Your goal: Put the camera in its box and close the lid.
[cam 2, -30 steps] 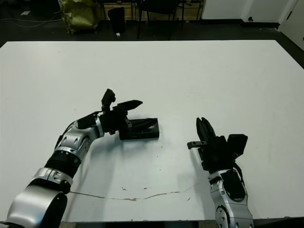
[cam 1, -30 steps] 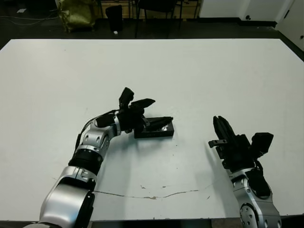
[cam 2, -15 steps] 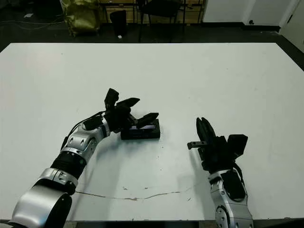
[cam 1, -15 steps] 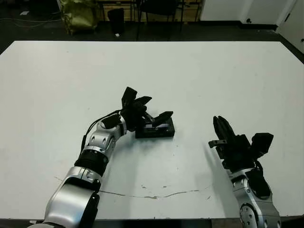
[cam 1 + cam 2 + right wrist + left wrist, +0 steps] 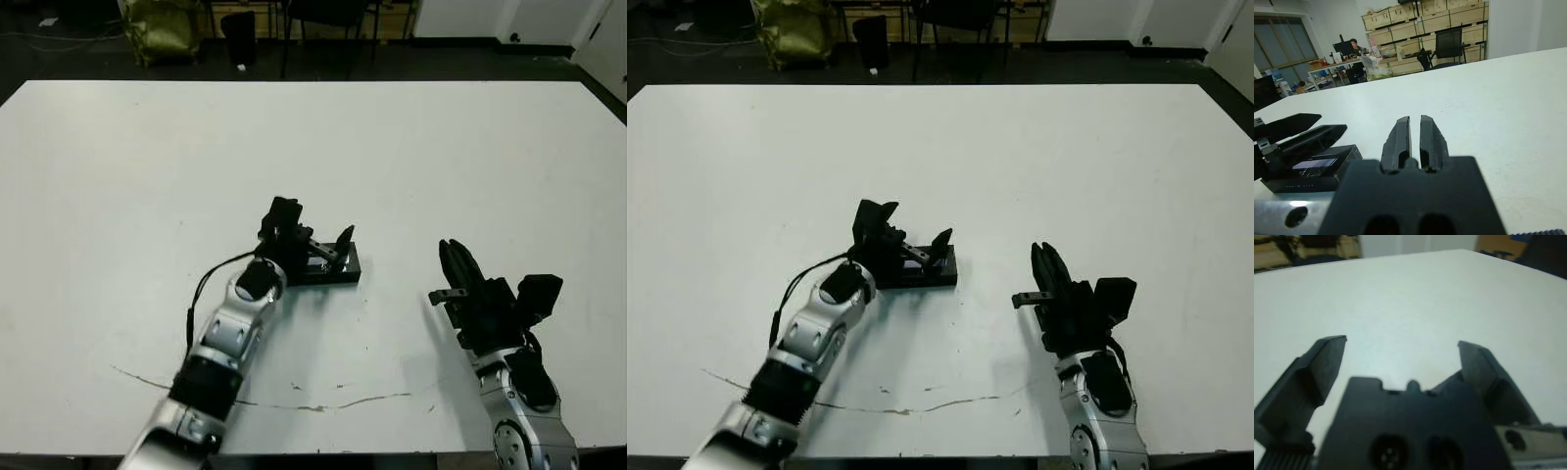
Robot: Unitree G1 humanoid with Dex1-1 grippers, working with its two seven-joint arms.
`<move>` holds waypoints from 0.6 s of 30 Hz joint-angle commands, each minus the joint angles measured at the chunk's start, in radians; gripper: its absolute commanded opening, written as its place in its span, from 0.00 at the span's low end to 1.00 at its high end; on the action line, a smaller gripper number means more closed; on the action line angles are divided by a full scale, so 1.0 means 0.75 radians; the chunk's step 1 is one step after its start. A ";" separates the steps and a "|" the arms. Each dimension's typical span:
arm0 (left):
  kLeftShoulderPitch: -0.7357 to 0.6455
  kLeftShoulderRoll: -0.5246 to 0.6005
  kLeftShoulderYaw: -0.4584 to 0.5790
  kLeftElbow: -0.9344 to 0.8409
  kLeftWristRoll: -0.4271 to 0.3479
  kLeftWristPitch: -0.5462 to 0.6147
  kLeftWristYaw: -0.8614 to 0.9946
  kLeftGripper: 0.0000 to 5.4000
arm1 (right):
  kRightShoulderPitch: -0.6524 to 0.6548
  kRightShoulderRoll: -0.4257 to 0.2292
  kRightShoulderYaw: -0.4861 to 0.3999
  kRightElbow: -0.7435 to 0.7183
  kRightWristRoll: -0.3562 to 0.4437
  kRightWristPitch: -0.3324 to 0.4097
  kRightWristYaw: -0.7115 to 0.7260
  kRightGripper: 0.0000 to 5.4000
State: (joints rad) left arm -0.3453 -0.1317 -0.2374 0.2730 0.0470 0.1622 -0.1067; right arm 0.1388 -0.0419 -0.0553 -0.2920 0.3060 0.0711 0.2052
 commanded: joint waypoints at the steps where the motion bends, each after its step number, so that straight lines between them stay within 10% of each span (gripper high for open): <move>1: 0.158 0.023 -0.032 0.083 0.091 0.041 0.101 0.74 | 0.020 -0.006 -0.003 0.007 -0.002 0.025 -0.008 0.00; 18: 0.102 0.041 -0.018 0.063 0.143 0.252 0.083 0.00 | 0.026 -0.002 -0.003 0.027 0.005 0.005 0.004 0.00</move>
State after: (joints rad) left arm -0.3455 -0.1485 -0.2602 0.2527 0.1440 0.2339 -0.0308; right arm 0.1446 -0.0390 -0.0539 -0.2876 0.3182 0.0730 0.2094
